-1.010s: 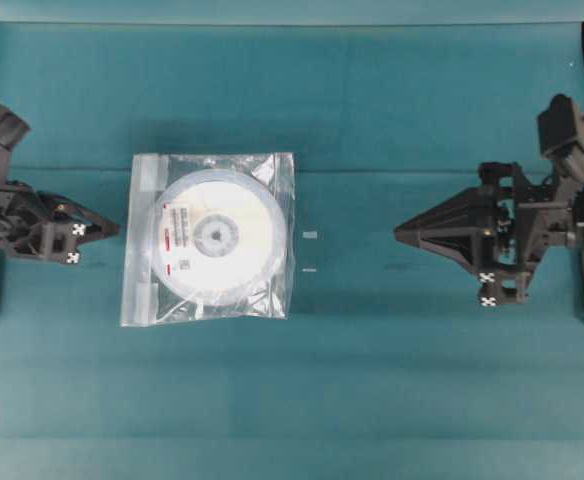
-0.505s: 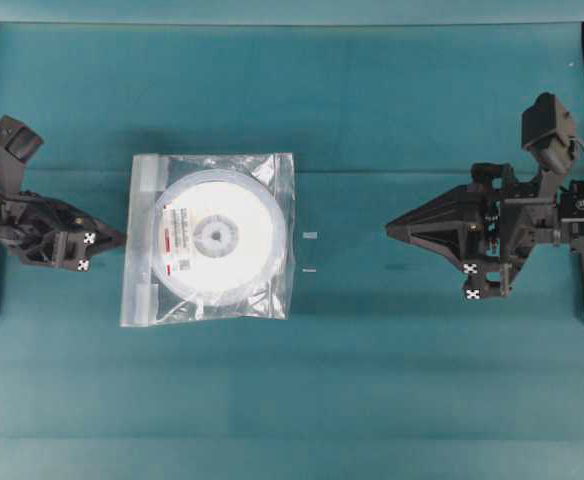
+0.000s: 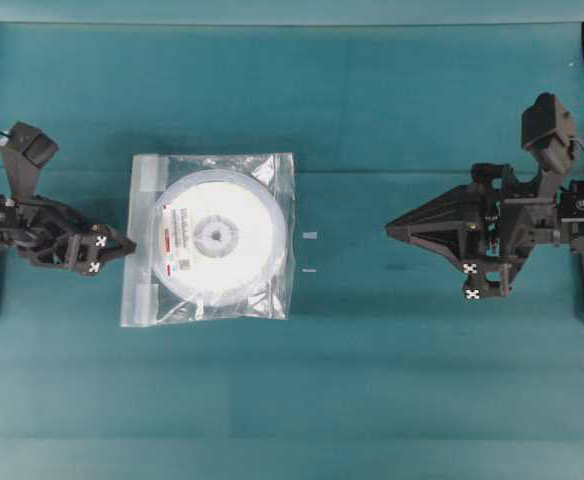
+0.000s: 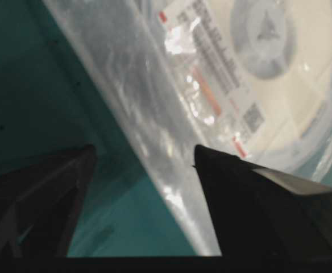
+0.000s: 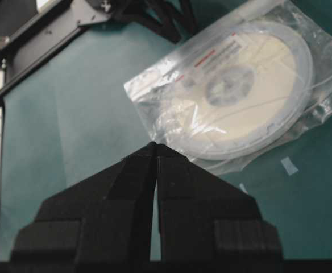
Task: Take out the reel from the clear zip bag.
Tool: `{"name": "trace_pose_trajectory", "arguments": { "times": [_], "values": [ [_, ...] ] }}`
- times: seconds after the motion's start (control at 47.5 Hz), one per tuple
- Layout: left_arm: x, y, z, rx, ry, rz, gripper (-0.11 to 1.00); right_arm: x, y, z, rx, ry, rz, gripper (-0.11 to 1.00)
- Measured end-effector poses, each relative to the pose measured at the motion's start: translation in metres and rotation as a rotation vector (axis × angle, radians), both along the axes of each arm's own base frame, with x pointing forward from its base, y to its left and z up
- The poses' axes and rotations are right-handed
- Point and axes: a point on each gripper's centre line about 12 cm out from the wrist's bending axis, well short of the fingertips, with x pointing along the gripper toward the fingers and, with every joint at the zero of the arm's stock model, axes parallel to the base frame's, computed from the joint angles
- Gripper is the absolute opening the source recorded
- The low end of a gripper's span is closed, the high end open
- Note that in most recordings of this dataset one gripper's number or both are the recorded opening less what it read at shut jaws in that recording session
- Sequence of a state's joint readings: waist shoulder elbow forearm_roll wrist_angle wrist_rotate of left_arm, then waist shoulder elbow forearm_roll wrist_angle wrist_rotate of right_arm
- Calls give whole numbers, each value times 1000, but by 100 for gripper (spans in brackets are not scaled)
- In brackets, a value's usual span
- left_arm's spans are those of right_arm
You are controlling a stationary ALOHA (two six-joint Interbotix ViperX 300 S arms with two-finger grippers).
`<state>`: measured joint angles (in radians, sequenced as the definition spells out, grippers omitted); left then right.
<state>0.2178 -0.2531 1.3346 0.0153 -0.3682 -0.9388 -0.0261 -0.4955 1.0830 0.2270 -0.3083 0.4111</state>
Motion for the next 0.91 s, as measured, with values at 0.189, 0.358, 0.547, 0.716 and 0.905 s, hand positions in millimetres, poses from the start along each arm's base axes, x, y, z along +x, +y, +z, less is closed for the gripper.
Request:
{"name": "trace_pose_trajectory", "arguments": {
  "times": [0.189,0.358,0.547,0.716,0.905],
  "values": [
    [9,3,-2,0,-9,7,81,0,0,0,0,2,0,0],
    [17,5,-4,0,-5,5,80,0,0,-1,2,5,-1,0],
    [18,6,-5,0,-2,7,61,-2,1,-4,3,17,2,0],
    [19,6,-4,4,-2,4,22,-4,0,-10,8,36,-1,0],
    [19,6,-5,8,2,-1,-2,-4,-1,-23,45,97,-19,0]
  ]
}}
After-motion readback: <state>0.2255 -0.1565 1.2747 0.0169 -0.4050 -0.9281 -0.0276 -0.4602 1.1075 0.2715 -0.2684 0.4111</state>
